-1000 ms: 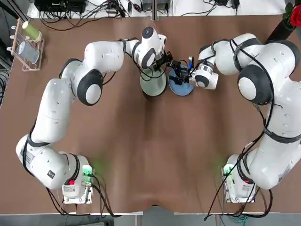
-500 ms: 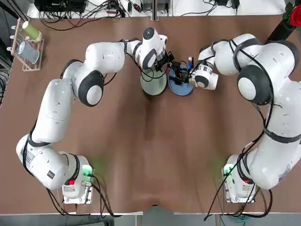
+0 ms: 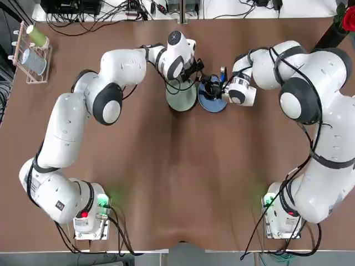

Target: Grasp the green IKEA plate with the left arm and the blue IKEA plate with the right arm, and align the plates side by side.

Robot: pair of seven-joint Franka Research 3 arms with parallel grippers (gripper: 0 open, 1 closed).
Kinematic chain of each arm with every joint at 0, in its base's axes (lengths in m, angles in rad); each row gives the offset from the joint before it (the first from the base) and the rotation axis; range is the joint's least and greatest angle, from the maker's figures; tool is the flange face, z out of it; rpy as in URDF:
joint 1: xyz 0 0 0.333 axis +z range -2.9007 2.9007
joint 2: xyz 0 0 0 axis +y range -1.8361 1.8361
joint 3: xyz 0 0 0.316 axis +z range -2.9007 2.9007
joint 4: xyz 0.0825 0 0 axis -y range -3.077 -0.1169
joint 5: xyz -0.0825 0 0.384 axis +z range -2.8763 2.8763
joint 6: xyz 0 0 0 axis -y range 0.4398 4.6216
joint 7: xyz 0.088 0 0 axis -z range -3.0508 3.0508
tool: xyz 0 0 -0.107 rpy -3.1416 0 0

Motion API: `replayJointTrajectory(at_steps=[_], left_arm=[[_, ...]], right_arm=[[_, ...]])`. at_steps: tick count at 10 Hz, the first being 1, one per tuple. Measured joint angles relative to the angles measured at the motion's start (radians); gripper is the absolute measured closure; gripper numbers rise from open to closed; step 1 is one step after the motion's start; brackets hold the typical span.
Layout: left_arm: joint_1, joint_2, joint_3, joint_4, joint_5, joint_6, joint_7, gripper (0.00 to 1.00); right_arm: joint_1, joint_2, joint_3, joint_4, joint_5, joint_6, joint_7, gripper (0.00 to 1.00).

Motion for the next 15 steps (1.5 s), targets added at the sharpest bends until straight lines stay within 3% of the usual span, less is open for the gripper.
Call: replayJointTrajectory(at_steps=[13,15], left_arm=[[-0.003,0.0,0.004,0.002,0.0,0.0,0.0,0.0],[-0.004,-0.002,0.004,0.005,0.0,0.0,0.001,0.0]], right_arm=[[0.019,0.0,-0.006,0.01,-0.003,0.029,-0.052,0.0],[0.012,-0.002,-0.016,0.014,-0.062,0.036,-0.054,0.0]])
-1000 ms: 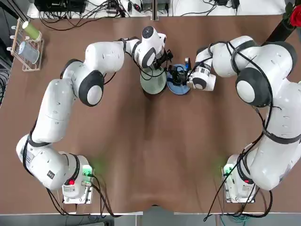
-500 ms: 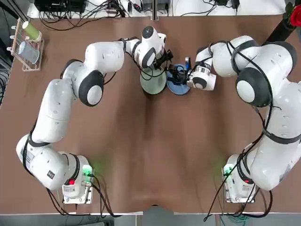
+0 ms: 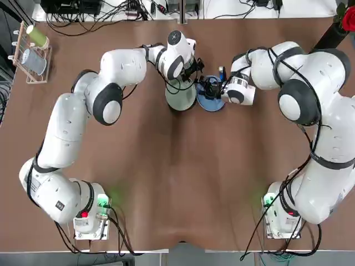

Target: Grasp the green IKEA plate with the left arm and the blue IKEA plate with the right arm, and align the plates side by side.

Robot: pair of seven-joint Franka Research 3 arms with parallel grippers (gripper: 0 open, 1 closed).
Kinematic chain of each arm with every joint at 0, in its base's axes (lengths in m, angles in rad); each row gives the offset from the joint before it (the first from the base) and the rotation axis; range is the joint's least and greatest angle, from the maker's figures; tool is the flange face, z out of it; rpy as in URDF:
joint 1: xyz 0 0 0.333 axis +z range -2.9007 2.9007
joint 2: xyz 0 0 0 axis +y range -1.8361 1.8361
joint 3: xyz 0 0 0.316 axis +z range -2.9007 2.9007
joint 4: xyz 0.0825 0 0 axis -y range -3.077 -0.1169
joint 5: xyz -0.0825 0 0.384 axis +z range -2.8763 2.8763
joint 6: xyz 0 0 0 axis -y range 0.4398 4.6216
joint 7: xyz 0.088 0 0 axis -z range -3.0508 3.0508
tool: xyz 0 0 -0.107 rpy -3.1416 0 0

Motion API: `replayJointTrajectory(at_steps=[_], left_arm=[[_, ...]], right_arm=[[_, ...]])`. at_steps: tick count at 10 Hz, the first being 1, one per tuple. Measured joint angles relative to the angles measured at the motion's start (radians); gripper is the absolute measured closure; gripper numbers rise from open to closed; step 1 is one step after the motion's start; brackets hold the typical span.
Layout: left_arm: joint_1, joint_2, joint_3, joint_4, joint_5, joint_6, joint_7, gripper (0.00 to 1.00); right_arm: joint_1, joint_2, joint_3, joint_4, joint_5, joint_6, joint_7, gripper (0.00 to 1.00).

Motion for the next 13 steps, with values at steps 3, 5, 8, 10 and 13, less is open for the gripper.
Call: replayJointTrajectory(at_steps=[3,5,8,10,13], left_arm=[[-0.003,-0.004,0.0,0.0,0.0,-0.024,0.001,0.0],[-0.004,-0.02,0.0,-0.001,0.001,-0.11,0.002,0.0],[-0.003,-0.072,0.003,-0.003,0.001,-0.264,0.002,0.0],[0.004,-0.11,0.008,-0.005,0.001,-0.304,0.002,0.0],[0.021,-0.183,0.016,-0.006,0.026,-0.478,0.007,0.0]], right_arm=[[-0.05,-0.027,-0.005,0.011,-0.159,0.013,0.062,0.0],[-0.05,-0.047,-0.002,0.012,-0.164,0.052,0.065,0.0],[-0.049,-0.077,-0.001,0.015,-0.242,0.146,0.067,0.0],[-0.049,-0.105,-0.002,0.018,-0.306,0.197,0.069,0.0],[-0.083,-0.14,-0.01,0.029,-0.545,0.264,0.083,0.0]])
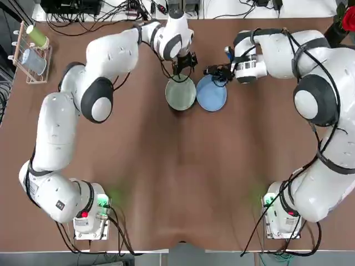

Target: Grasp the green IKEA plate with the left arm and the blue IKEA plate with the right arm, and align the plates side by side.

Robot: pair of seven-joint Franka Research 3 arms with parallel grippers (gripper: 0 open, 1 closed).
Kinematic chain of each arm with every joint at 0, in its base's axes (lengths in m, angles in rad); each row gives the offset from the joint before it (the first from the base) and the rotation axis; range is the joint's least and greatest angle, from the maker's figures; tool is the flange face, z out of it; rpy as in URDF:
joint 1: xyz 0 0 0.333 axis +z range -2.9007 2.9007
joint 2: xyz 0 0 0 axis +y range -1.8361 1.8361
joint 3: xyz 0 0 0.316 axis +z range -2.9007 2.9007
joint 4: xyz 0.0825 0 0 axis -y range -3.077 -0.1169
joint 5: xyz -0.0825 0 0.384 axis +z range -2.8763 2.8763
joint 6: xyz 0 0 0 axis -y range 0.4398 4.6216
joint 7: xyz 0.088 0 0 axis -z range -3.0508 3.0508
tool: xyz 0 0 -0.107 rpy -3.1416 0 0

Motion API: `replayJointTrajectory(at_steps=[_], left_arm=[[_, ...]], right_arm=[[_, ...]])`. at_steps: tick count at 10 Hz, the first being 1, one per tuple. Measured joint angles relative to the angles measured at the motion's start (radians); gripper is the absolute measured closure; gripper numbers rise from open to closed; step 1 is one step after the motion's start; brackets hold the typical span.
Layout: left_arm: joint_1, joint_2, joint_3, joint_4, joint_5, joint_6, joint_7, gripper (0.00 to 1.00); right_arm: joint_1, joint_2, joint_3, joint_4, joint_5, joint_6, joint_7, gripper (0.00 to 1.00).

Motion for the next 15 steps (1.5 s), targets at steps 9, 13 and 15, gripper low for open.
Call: replayJointTrajectory(at_steps=[9,13,15], left_arm=[[0.235,-0.455,-0.005,-0.265,0.035,-0.149,0.237,0.0],[0.367,-0.59,-0.006,-0.267,-0.061,-0.252,0.424,0.0],[0.451,-0.649,-0.005,-0.267,-0.095,-0.351,0.553,0.0]], right_arm=[[-0.358,-0.068,-0.046,0.266,-1.128,-0.386,0.51,0.0],[-0.373,-0.271,-0.103,0.303,-1.57,-0.538,0.798,0.0],[-0.371,-0.351,-0.102,0.318,-1.613,-0.598,0.885,0.0]])
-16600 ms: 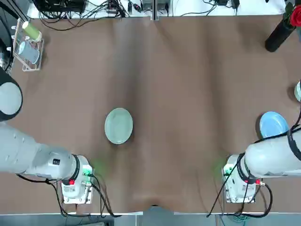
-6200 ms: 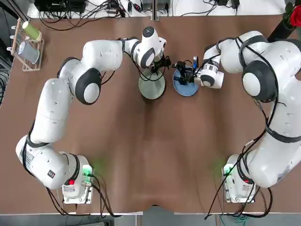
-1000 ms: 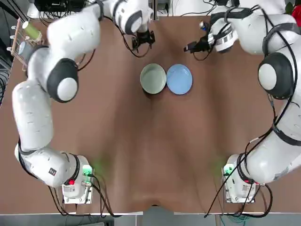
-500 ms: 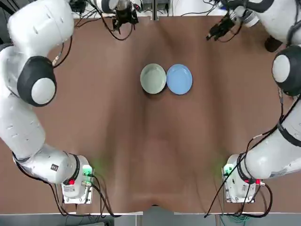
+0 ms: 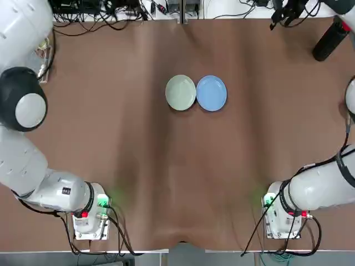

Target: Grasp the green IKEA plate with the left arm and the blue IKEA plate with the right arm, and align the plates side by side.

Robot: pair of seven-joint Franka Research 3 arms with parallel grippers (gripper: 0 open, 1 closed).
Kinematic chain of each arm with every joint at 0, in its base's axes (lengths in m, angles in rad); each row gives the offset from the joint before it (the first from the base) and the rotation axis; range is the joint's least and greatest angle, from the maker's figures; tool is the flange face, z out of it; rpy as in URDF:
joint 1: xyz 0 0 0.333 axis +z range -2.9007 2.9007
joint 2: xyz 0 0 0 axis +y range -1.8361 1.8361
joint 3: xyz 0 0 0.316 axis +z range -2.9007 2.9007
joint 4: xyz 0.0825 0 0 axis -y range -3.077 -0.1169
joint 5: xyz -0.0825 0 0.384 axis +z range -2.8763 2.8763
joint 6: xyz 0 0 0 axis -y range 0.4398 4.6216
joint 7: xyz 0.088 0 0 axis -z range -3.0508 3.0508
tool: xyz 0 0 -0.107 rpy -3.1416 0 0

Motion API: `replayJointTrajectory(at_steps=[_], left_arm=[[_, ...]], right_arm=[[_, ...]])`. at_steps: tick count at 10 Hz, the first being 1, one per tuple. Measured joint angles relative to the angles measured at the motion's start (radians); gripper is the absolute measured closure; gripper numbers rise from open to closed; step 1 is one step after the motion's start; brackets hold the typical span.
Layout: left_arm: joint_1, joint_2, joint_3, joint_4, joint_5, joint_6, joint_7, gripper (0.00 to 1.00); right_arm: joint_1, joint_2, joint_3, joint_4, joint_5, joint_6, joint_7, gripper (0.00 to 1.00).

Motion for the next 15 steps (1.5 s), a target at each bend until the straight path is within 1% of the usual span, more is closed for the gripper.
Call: replayJointTrajectory(at_steps=[1,3,4,5,6,7,8,9,10,11,13,14,15], left_arm=[[0.031,-0.028,0.001,-0.001,-0.002,-0.062,0.052,0.0],[0.109,-0.077,0.002,-0.002,-0.004,-0.133,0.161,0.0],[0.153,-0.099,0.002,-0.002,-0.005,-0.171,0.212,0.0],[0.198,-0.12,0.004,-0.002,-0.006,-0.206,0.267,0.0],[0.244,-0.138,0.005,-0.002,-0.006,-0.227,0.339,0.0],[0.289,-0.149,0.006,-0.004,-0.006,-0.244,0.419,0.0],[0.325,-0.154,0.007,-0.006,-0.007,-0.256,0.474,0.0],[0.343,-0.155,0.009,-0.008,-0.007,-0.259,0.494,0.0],[0.339,-0.157,0.015,-0.011,-0.007,-0.259,0.497,0.0],[0.308,-0.164,0.047,-0.018,-0.007,-0.26,0.497,0.0],[0.18,-0.186,0.158,-0.036,-0.007,-0.26,0.494,0.0],[0.146,-0.191,0.184,-0.038,-0.007,-0.26,0.494,0.0],[0.132,-0.195,0.202,-0.038,-0.016,-0.26,0.494,0.0]], right_arm=[[0.001,-0.031,0.001,0.027,-0.027,-0.047,0.048,0.0],[0.004,-0.079,0.011,0.104,-0.11,-0.162,0.164,0.0],[0.005,-0.088,0.02,0.155,-0.141,-0.232,0.205,0.0],[0.002,-0.092,0.023,0.193,-0.153,-0.278,0.23,0.0],[-0.014,-0.091,0.025,0.219,-0.16,-0.293,0.242,0.0],[-0.051,-0.091,0.03,0.243,-0.161,-0.296,0.242,0.0],[-0.094,-0.091,0.036,0.271,-0.161,-0.315,0.241,0.0],[-0.118,-0.091,0.039,0.3,-0.161,-0.358,0.241,0.0],[-0.126,-0.091,0.045,0.317,-0.162,-0.419,0.241,0.0],[-0.133,-0.091,0.054,0.321,-0.164,-0.463,0.241,0.0],[-0.148,-0.089,0.074,0.321,-0.183,-0.469,0.241,0.02],[-0.15,-0.089,0.077,0.321,-0.186,-0.467,0.241,0.01],[-0.15,-0.089,0.08,0.321,-0.186,-0.467,0.241,0.0]])
